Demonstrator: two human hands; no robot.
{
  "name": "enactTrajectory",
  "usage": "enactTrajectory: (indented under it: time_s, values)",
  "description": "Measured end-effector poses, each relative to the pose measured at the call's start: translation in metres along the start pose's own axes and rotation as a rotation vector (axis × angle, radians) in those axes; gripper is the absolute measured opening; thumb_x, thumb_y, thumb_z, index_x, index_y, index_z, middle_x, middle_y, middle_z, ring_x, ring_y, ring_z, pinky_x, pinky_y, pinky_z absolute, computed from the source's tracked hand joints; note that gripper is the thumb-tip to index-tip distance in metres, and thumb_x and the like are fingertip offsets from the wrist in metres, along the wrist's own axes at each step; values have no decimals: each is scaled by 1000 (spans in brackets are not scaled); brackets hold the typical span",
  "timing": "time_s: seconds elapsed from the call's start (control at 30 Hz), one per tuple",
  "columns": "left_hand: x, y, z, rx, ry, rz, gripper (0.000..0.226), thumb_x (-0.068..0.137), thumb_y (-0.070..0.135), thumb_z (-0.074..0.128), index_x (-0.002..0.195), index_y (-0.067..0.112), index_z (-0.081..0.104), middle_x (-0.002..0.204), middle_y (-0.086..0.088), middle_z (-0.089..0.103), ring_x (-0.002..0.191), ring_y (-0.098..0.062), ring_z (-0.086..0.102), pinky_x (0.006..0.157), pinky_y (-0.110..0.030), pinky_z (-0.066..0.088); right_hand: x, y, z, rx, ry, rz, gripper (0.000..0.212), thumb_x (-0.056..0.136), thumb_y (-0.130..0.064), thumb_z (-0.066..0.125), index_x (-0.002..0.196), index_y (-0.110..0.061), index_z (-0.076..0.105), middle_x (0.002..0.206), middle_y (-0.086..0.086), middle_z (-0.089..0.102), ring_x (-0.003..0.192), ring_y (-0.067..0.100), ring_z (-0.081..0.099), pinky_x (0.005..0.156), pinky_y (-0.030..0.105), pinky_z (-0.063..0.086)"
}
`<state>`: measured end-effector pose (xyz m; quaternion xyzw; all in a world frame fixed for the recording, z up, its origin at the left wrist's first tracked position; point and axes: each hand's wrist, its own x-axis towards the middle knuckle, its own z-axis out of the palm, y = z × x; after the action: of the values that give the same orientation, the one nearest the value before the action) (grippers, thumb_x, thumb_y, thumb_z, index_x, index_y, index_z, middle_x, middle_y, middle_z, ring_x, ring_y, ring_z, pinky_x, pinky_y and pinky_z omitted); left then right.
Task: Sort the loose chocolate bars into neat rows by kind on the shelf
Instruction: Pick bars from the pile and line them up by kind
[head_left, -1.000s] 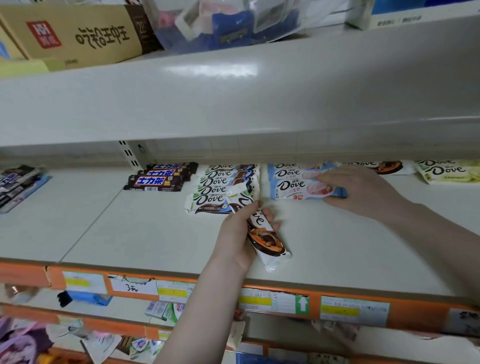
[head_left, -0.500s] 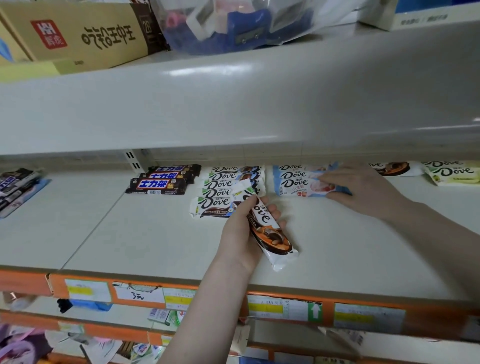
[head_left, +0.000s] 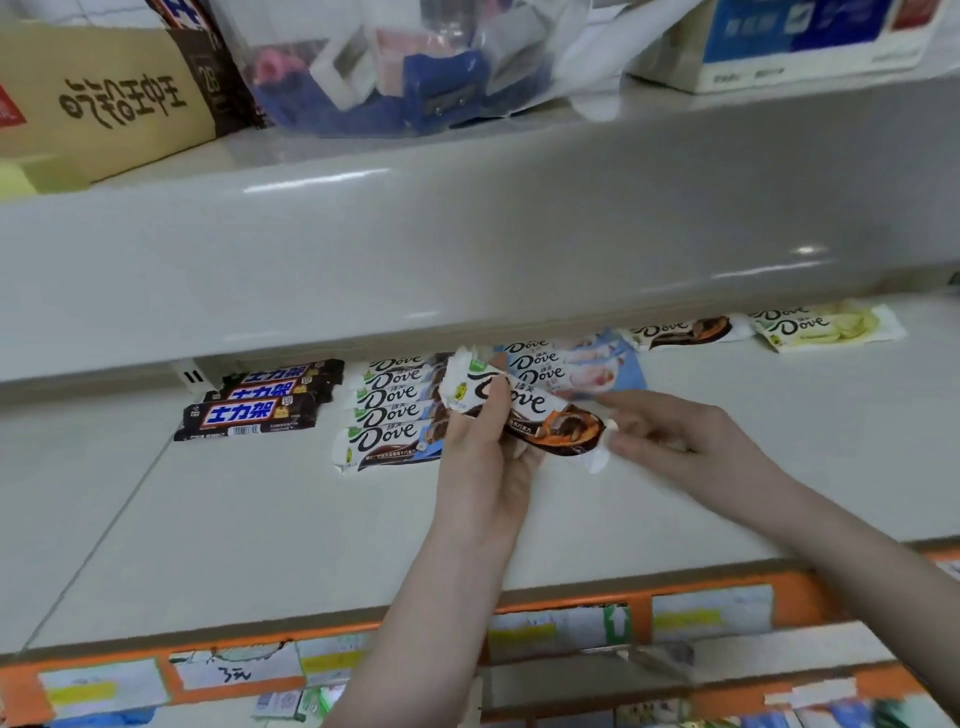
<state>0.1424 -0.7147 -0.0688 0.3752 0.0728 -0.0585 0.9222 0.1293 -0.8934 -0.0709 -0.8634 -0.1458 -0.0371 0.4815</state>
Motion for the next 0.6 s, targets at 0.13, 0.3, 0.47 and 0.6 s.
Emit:
enactTrajectory:
  time_s: [0.13,0.3,0.47,0.6]
  values:
    - [-2,-17,12,95,-36,-44,11,84,-3,59,87,6,65,72,-5,71,65,-14,67,63,-27,57,-13,6,-15,221,108,58,27,81,0,63,106,-9,66,70,10,60,61,15,53,62,15,47]
    - [-12,-41,29,486,-32,16,18,73,-2,71,85,11,71,89,-1,73,79,-17,67,65,-27,56,-29,29,-72,133,189,21,19,81,-8,65,90,-23,73,70,26,49,65,23,46,67,31,36]
    - [-18,-82,71,580,9,14,13,70,2,75,77,12,73,102,-18,70,88,-31,67,83,-42,53,-40,53,-110,-271,89,-184,28,71,-21,76,99,-21,70,96,-7,61,93,3,52,84,7,36]
    - [-17,-106,91,597,26,3,12,72,3,74,79,12,73,102,-20,70,89,-33,66,84,-43,52,-41,75,-136,-585,-80,-350,47,70,-38,72,114,-21,64,101,-3,66,93,15,57,82,27,40]
